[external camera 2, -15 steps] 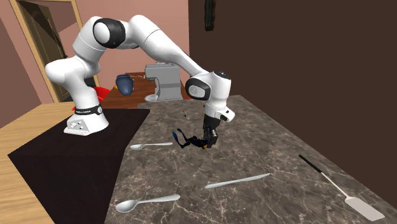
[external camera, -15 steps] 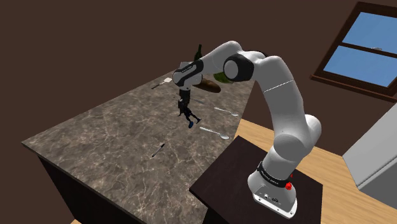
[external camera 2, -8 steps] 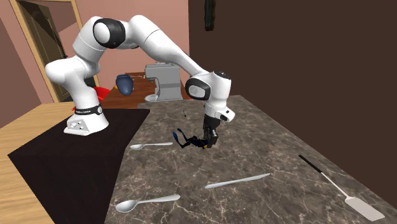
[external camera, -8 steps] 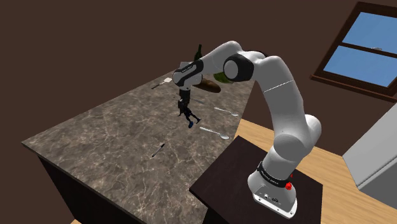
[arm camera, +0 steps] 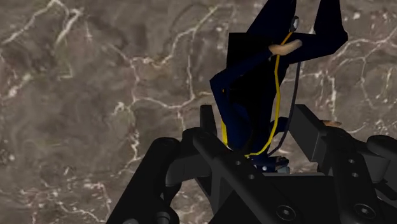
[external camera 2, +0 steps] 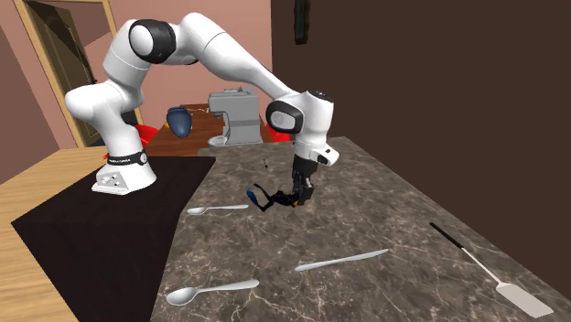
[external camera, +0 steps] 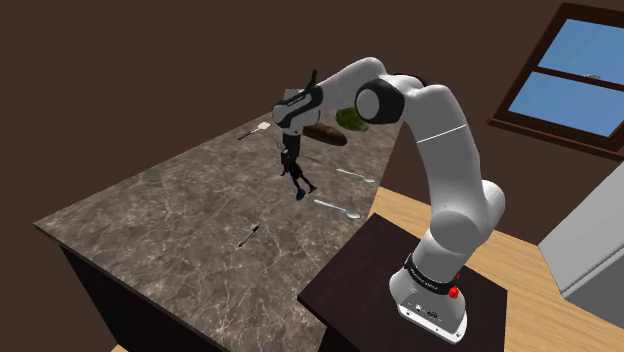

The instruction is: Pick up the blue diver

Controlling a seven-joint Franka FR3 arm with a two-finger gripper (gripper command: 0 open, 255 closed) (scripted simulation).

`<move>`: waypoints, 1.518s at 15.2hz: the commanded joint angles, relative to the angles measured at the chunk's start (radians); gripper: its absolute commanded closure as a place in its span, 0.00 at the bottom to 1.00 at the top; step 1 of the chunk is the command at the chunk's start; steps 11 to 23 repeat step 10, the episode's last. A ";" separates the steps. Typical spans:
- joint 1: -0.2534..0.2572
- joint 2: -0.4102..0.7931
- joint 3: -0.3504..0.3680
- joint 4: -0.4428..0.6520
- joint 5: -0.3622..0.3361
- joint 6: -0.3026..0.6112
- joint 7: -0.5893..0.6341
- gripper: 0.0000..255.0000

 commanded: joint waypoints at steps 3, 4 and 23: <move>0.003 -0.036 -0.003 -0.004 -0.004 -0.031 0.004 1.00; 0.003 -0.044 -0.004 -0.004 -0.005 -0.040 0.004 1.00; 0.005 -0.075 -0.007 0.002 -0.009 -0.077 0.007 1.00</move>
